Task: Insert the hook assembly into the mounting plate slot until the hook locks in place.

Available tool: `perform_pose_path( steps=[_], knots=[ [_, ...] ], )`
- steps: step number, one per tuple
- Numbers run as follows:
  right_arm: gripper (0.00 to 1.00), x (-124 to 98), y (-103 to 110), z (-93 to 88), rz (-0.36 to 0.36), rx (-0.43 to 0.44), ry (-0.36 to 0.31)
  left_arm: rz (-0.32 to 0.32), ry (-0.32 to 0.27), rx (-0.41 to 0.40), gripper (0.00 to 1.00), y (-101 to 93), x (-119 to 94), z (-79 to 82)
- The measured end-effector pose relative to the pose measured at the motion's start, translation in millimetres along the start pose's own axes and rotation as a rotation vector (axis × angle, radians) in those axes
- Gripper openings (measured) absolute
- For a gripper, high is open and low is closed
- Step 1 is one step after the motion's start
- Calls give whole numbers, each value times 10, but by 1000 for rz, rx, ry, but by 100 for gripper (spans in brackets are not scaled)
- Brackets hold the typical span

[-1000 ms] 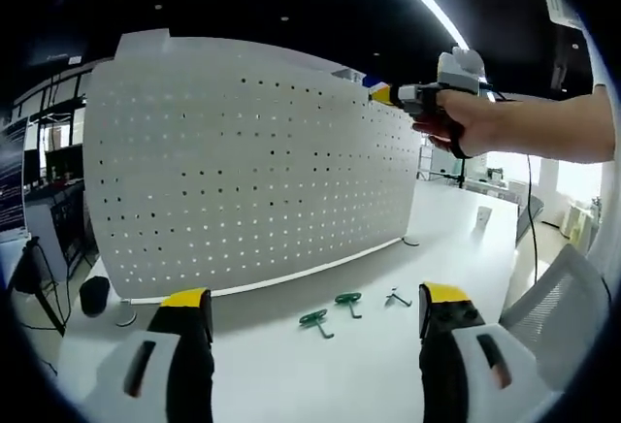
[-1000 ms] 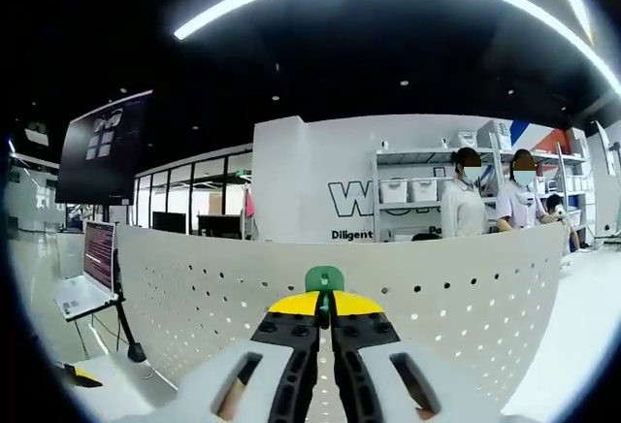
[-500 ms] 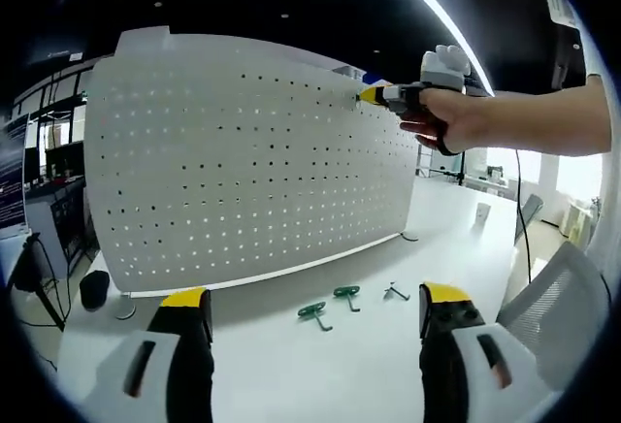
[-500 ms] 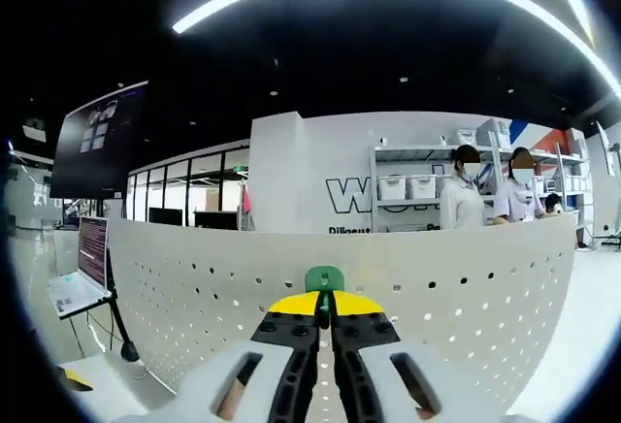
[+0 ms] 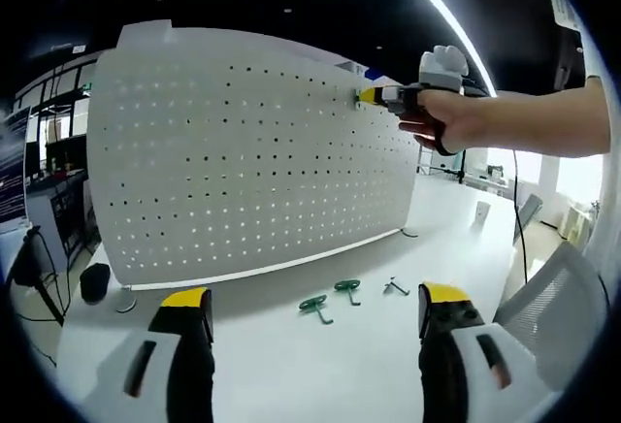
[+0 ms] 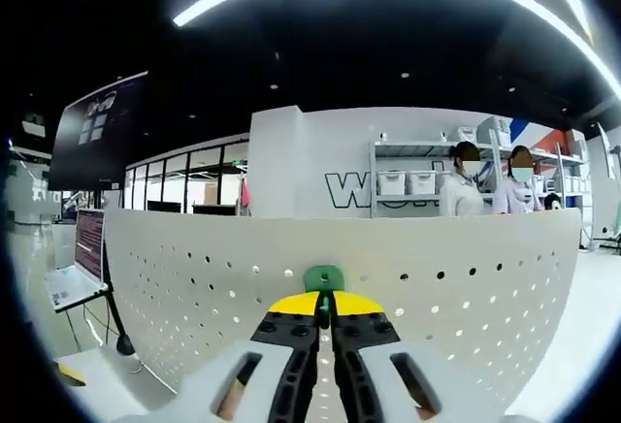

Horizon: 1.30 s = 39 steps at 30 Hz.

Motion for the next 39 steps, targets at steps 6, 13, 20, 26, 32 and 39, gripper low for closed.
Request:
perform_pose_path(
  steps=[6,13,20,26,32,39],
  knots=[
    [2,25,7,7,-2,13,-7,2,9,4,89,3,0,-8],
    [2,58,67,-6,-64,32,-2,-1,12,5,88,-7,3,-16],
    [2,60,93,-13,-96,53,0,-4,10,6,88,-14,2,-12],
    [2,52,82,-10,-89,49,5,-3,7,6,88,-19,4,-6],
    [6,32,56,-15,-66,60,19,-1,8,5,88,-9,3,-11],
    [27,-9,59,-46,-24,83,33,-2,7,9,89,-13,7,-12]
  ],
)
Point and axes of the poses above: the point that each gripper's makers call its tool centre point, and the gripper's own axes: x roughly forward along the fingers, y roughly to its left, z roughly out of its top, the point moved 8 cm from there along -x, roughly backward along the fingers, and after that the axes turned 12 degrees about x, right-handed, at the moved point
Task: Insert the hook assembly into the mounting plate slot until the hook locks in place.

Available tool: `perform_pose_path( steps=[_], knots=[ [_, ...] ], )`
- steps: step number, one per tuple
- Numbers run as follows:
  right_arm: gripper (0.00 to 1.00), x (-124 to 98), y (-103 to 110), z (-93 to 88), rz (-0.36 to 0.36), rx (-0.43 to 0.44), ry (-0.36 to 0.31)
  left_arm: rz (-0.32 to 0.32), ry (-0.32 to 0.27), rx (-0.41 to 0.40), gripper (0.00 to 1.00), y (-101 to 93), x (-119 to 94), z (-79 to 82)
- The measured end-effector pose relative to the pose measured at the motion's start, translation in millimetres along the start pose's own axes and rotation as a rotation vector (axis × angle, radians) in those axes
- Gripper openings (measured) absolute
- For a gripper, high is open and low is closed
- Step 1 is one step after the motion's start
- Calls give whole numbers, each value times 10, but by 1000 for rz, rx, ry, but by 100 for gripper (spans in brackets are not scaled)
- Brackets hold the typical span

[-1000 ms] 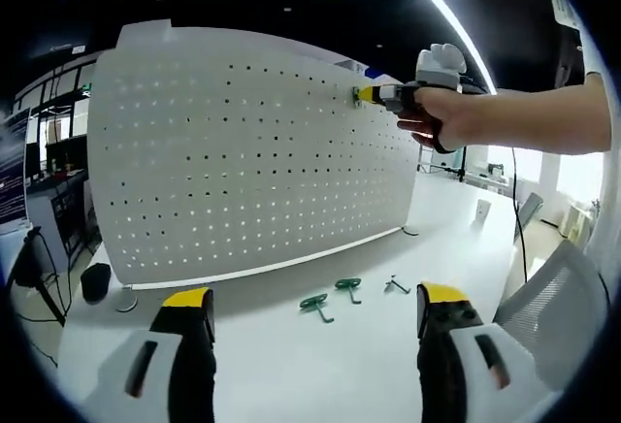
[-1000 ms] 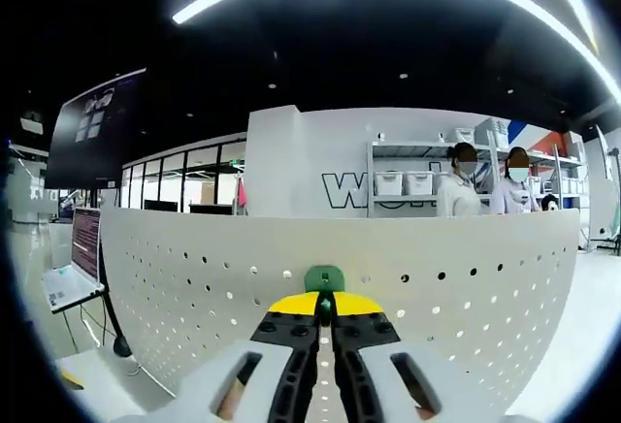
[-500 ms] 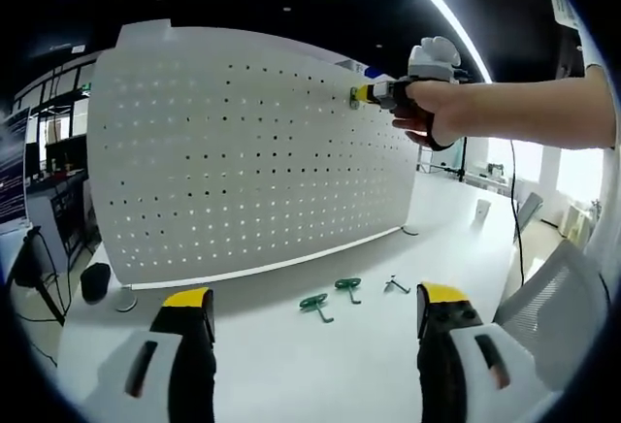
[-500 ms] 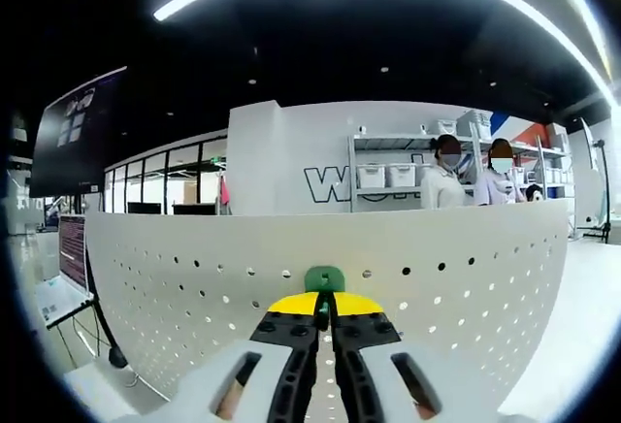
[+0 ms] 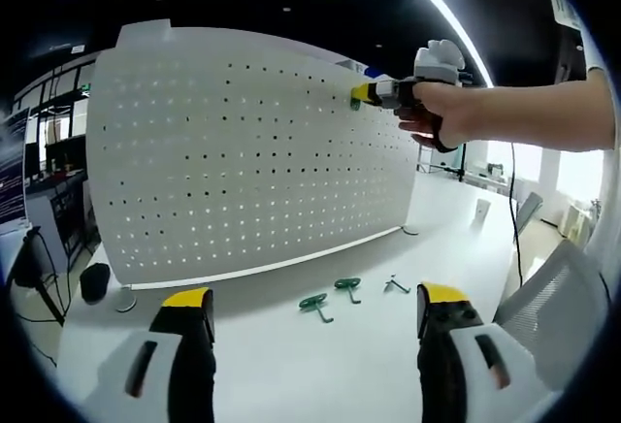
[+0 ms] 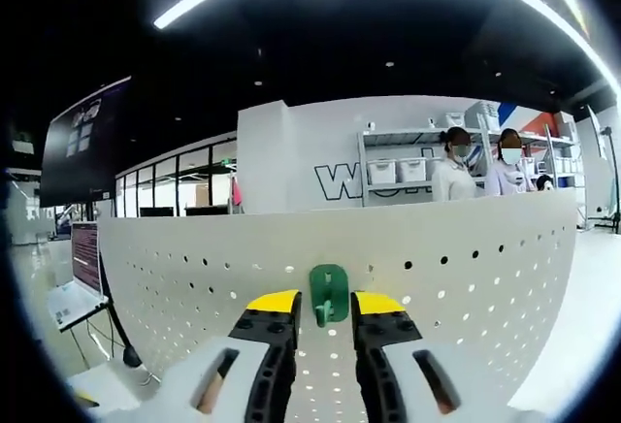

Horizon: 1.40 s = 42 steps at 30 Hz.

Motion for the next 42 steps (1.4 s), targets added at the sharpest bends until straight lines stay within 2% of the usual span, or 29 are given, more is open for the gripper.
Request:
perform_pose_path(
  steps=[3,7,9,13,19,24,27,31,35,42],
  knots=[
    [41,-30,42,-39,45,-19,14,2,-1,-1,89,-2,0,2],
    [58,-52,38,-41,61,-9,25,3,0,-1,89,3,0,-3],
    [63,-59,38,-49,76,-13,35,4,1,-2,89,5,-1,-7],
    [66,-69,24,-61,80,-15,49,3,1,0,90,2,-3,-6],
    [64,-77,38,-46,105,-17,57,1,2,2,89,-1,-3,-5],
    [62,-161,-19,-67,179,-27,78,3,1,1,89,1,-1,-7],
    [64,-202,-56,-138,214,-12,112,3,0,-1,89,-2,1,-5],
    [65,-295,-63,-178,271,-21,119,-1,-3,-2,90,-9,4,0],
    [66,-389,-36,-263,325,-54,146,1,-7,-5,90,-6,3,6],
    [65,-452,-61,-329,342,-46,164,5,-13,-8,90,-4,-3,20]
  ],
)
Point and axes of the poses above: the point that each gripper's makers call its tool centre point, and the gripper's own axes: x roughly forward along the fingers, y roughly to its left, z roughly out of its top, the point moved 8 cm from there along -x, roughly backward along the fingers, and after that the axes turned 12 degrees about x, right-handed, at the moved point
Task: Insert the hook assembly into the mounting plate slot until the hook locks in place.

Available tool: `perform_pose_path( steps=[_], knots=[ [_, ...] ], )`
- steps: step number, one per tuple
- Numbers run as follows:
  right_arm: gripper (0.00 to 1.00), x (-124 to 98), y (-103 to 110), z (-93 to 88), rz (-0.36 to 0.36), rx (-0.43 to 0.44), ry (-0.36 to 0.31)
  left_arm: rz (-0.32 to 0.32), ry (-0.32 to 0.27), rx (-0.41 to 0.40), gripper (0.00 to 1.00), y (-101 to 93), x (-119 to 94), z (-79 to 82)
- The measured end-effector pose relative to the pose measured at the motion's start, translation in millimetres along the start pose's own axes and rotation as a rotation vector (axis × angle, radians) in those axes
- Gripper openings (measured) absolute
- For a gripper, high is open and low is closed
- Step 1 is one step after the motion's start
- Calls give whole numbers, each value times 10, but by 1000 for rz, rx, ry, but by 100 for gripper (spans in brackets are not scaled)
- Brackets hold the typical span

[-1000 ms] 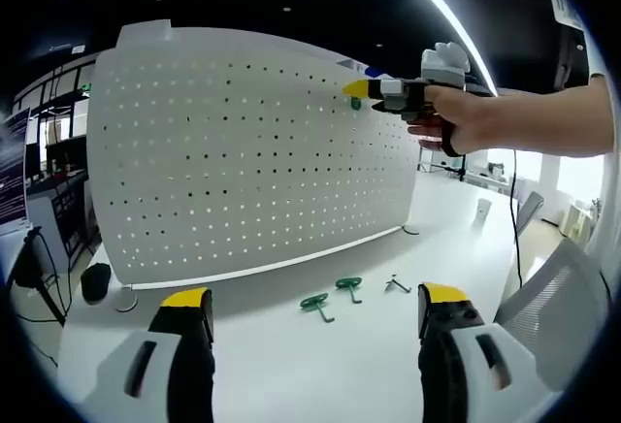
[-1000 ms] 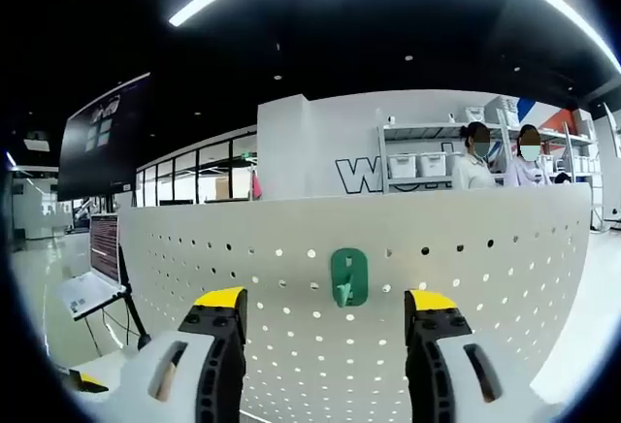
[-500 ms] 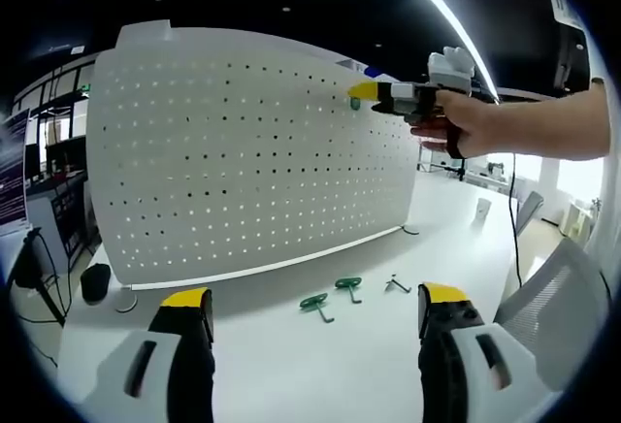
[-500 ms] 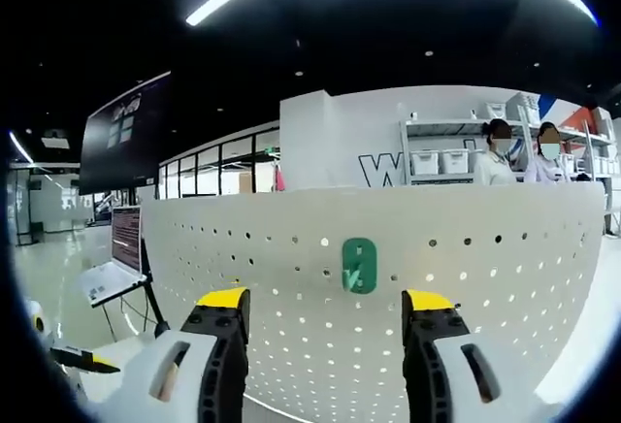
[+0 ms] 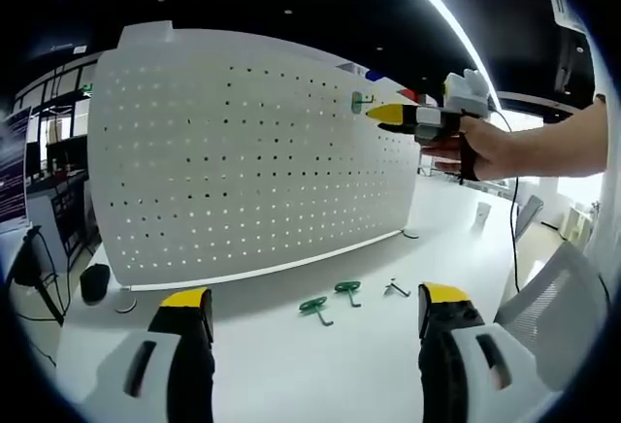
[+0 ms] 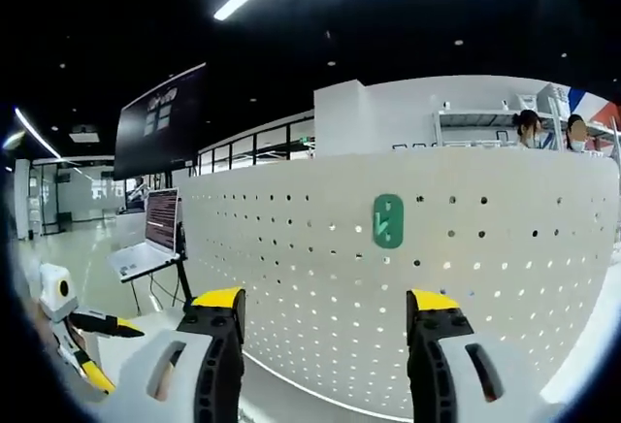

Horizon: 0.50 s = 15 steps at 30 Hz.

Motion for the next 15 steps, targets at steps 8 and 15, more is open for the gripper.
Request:
perform_pose_path(
  steps=[8,15],
  knots=[
    [65,-146,3,-60,28,-10,-3,4,-7,0,90,5,-1,11],
    [67,-423,4,-262,46,-33,21,2,-6,4,90,-3,1,14]
  ],
)
Point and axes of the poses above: the point that each gripper's makers call its tool centre point, and the gripper's own axes: x roughly forward along the fingers, y roughly to its left, z roughly out of its top, the point moved 8 cm from there along -x, roughly backward along the fingers, and after that the axes turned 12 degrees about x, right-handed, at the moved point
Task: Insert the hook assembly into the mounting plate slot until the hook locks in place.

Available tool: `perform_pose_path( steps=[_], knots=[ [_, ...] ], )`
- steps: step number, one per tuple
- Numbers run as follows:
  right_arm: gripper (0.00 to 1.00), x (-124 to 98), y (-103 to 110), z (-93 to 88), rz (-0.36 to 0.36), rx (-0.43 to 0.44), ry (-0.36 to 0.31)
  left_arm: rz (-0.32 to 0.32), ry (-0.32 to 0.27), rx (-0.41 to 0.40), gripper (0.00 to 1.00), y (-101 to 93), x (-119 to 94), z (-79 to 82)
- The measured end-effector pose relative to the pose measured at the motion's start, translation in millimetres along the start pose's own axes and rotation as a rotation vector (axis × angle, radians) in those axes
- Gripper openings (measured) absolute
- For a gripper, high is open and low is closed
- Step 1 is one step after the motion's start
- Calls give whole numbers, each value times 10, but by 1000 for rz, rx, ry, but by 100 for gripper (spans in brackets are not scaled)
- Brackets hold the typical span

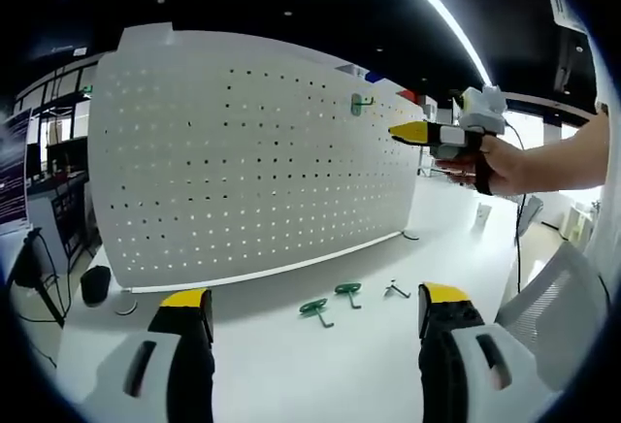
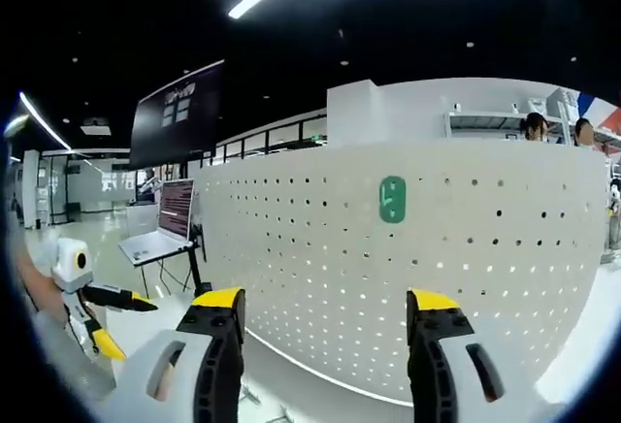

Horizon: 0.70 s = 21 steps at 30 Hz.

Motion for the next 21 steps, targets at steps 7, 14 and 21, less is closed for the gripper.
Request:
perform_pose_path(
  steps=[7,14,21],
  knots=[
    [68,-298,-45,-198,-10,-5,7,-3,-1,2,90,-4,0,8],
    [68,-511,-79,-331,-33,11,29,-8,3,6,90,-11,5,6],
    [67,-683,-107,-462,-54,23,58,-16,4,11,89,-31,11,17]
  ],
)
Point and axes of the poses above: the point that each gripper's makers call its tool centre point, and the gripper's own axes: x roughly forward along the fingers, y roughly to its left, z roughly out of its top, the point moved 8 cm from there along -x, roughly backward along the fingers, and after that the axes turned 12 degrees about x, right-handed, at the moved point
